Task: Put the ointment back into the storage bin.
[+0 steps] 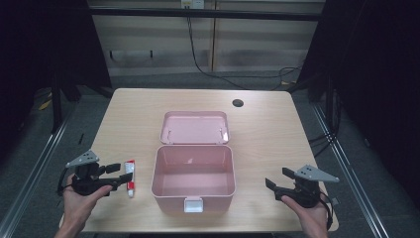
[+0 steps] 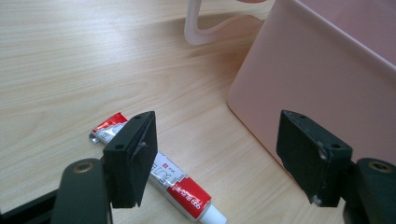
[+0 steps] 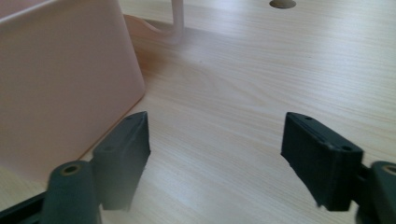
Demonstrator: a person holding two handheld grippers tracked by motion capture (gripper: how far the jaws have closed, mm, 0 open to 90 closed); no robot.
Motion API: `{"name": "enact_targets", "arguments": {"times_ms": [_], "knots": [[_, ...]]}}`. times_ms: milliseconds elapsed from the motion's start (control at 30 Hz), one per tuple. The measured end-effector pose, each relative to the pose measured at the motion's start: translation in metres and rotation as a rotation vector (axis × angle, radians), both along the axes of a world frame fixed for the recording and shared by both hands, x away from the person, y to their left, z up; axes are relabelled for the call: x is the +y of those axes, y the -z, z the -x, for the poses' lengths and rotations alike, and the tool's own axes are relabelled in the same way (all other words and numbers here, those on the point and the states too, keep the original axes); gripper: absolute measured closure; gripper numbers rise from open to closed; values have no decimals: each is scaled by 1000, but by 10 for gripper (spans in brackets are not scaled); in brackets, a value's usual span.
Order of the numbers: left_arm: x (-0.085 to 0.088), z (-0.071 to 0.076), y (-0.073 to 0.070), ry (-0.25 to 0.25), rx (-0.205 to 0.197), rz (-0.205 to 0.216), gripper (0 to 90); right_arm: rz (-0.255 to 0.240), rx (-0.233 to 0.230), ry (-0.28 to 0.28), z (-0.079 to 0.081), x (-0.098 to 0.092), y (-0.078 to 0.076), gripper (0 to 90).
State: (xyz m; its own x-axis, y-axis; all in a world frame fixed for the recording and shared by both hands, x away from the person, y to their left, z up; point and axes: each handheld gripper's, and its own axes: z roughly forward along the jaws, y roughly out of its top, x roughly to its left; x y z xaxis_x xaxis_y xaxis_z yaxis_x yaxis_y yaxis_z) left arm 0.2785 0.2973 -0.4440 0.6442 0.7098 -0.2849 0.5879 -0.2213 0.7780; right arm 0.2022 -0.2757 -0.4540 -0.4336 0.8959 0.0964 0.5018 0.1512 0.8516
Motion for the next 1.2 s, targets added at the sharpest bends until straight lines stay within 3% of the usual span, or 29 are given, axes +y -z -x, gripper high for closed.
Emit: {"name": "enact_targets", "arguments": {"times_ms": [67,200,233,333,433,667,733,767,800,900,967,1067,1100,1133,1200], "knots": [[-2,0,0,7,4,1,295,-16,20,-7,-1,0,0,218],[-4,1,-2,25,18,-4,300,-12,15,-18,0,0,-1,225],[-5,2,-5,32,26,-9,367,-9,7,-20,1,2,-2,242],[-8,5,-12,34,23,-22,380,-15,29,-26,2,2,-1,269],[-9,6,-16,46,24,-17,471,-24,37,-26,2,2,-1,269],[-7,0,-24,57,80,-23,418,-25,66,-39,1,3,-1,324],[-7,-5,-27,60,111,-63,432,-28,72,-37,1,3,-1,323],[-7,-5,-27,60,111,-63,441,-33,73,-39,1,3,-1,321],[-8,-8,-29,87,140,-78,448,-33,74,-39,1,3,-1,318],[-9,-9,-30,114,114,-98,479,-39,71,-47,1,3,-1,318],[-13,-10,-32,120,121,-160,471,-42,69,-45,1,4,-2,311],[-15,-14,-35,134,142,-176,459,-44,68,-55,1,5,-2,301],[-17,-17,-36,114,156,-188,458,-45,70,-59,1,5,-2,301],[-17,-21,-36,131,196,-196,445,-47,72,-60,1,5,-2,300],[-17,-29,-36,126,226,-214,432,-44,71,-63,0,5,-2,301]]}}
